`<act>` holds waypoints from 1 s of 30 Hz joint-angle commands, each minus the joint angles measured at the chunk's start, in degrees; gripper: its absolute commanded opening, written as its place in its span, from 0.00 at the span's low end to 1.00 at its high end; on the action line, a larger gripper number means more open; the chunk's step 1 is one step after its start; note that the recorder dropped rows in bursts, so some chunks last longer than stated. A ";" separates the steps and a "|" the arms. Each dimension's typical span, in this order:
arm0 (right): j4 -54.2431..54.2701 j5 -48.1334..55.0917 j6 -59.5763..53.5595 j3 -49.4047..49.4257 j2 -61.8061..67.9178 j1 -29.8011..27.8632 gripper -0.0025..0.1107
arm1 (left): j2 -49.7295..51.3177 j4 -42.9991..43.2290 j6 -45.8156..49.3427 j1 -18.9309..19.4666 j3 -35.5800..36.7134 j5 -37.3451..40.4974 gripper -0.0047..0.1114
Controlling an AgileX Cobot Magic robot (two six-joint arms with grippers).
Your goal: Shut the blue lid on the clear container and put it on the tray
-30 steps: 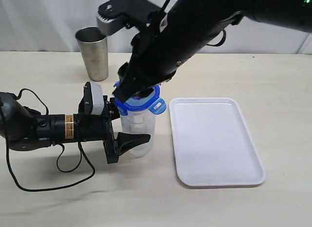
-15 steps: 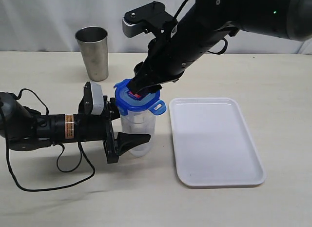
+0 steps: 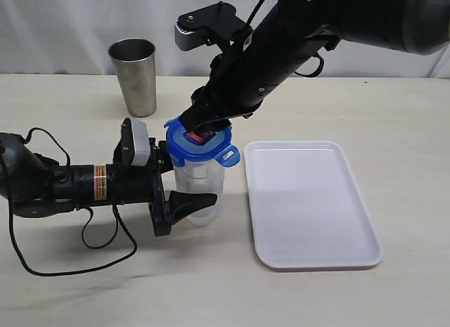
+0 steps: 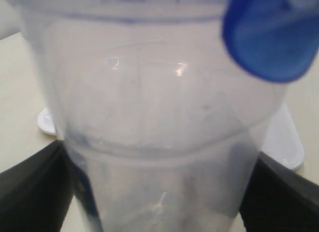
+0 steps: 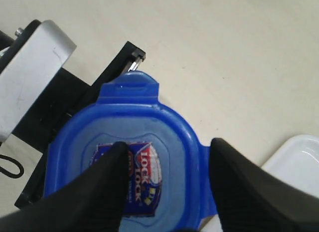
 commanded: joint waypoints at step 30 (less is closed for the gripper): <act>7.73 19.15 -8.61 -7.69 9.21 -3.70 0.53 | -0.27 0.22 -0.15 0.09 0.25 0.00 0.04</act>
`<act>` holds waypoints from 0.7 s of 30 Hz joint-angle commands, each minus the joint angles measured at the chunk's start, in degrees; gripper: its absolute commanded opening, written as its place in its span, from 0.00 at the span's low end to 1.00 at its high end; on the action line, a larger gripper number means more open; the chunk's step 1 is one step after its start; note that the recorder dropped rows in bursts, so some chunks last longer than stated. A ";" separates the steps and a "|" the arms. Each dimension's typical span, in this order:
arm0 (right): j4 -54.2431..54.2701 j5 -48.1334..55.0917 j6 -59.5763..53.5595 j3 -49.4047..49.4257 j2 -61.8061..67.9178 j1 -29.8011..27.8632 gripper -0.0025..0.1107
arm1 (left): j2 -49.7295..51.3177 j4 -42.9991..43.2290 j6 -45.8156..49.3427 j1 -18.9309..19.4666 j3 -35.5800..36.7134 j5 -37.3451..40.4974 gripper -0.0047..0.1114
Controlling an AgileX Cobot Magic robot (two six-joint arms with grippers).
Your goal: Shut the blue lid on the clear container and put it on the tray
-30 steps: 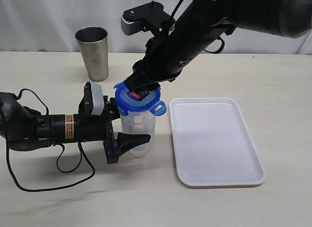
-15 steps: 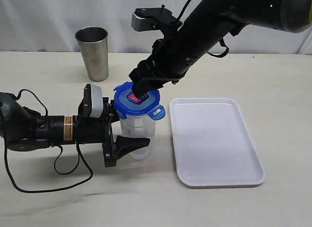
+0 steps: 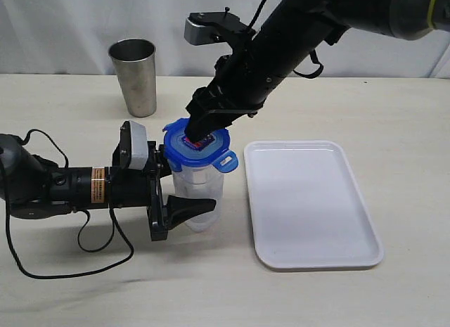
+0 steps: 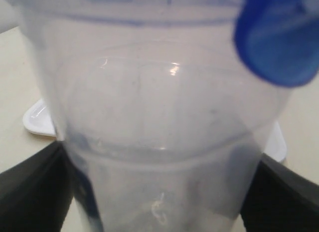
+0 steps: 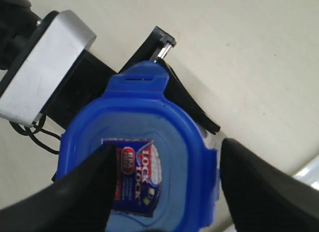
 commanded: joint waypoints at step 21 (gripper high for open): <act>-18.85 -5.90 4.38 -3.54 -5.16 1.70 0.60 | -0.27 -1.68 0.28 -0.01 -0.16 0.87 0.04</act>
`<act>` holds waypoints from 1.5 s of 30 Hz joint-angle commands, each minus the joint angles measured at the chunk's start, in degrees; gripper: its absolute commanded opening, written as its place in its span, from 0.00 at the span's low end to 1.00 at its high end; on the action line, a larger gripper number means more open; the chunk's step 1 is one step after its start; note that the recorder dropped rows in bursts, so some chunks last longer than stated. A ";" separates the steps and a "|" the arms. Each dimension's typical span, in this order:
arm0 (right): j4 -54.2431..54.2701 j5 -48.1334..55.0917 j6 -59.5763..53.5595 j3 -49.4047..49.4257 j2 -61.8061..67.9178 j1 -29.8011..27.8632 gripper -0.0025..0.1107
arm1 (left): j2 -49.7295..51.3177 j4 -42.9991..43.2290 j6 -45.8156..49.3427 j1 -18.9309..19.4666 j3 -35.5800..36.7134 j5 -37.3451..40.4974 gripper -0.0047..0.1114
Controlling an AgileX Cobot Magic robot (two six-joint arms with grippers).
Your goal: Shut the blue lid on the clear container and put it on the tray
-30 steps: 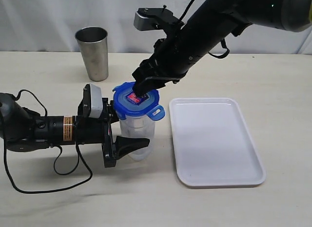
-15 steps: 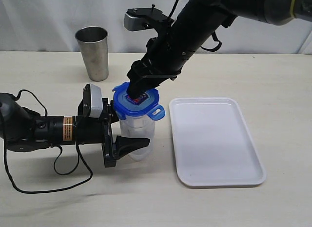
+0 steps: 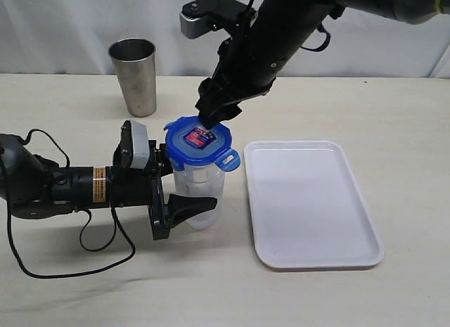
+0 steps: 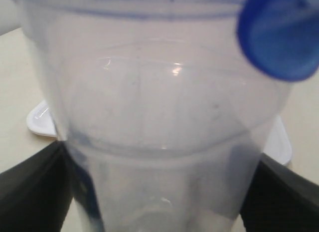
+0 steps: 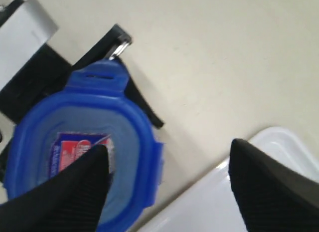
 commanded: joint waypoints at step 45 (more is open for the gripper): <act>-41.52 -5.17 -19.09 18.71 -10.90 21.18 0.36 | -0.27 -0.95 0.00 -0.01 -0.16 0.66 0.04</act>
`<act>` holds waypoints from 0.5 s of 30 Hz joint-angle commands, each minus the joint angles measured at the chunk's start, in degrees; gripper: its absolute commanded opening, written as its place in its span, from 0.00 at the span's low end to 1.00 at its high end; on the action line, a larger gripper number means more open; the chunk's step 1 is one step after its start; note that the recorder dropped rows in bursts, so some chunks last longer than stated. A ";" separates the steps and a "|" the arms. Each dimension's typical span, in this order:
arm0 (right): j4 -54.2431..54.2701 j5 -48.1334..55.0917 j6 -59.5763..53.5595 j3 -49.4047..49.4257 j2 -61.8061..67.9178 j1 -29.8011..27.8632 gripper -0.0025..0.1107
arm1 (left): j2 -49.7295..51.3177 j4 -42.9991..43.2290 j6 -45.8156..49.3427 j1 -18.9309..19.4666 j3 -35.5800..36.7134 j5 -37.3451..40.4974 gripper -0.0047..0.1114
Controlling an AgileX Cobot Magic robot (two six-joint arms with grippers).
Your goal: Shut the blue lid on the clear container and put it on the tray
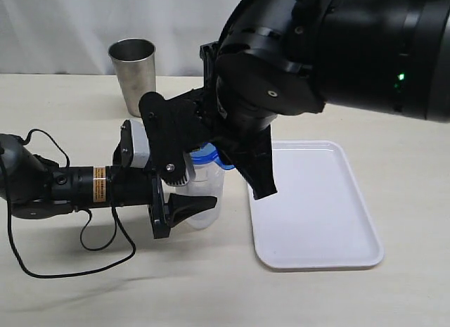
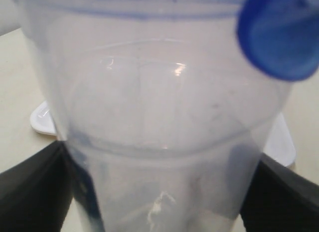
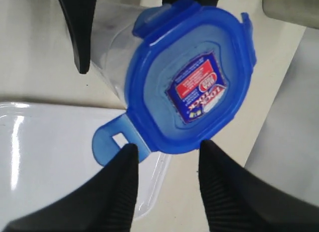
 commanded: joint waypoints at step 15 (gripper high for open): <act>0.84 -0.62 -0.40 0.45 2.93 -0.21 0.36 | -0.27 -0.34 0.24 -0.01 -0.16 0.55 0.04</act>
